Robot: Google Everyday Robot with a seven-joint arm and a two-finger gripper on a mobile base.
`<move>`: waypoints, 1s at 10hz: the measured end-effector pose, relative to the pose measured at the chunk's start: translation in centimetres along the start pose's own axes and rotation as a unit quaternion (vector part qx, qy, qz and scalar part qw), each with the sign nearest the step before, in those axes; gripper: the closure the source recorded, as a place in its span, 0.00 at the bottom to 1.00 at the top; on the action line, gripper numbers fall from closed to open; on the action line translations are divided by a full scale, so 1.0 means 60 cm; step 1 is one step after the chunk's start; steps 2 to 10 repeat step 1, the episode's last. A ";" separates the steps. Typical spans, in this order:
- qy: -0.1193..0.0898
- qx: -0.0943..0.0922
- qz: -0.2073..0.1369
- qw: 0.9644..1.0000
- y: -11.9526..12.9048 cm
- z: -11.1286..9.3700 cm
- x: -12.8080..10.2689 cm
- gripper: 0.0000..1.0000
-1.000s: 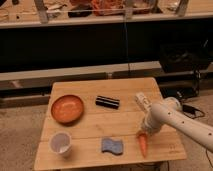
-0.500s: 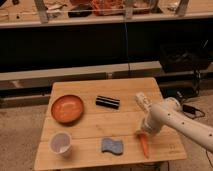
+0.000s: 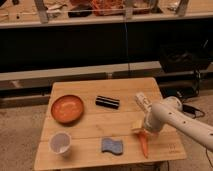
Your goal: Drag the pepper across the table
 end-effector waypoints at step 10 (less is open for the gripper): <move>-0.002 -0.001 -0.001 1.000 -0.004 0.004 -0.001 0.20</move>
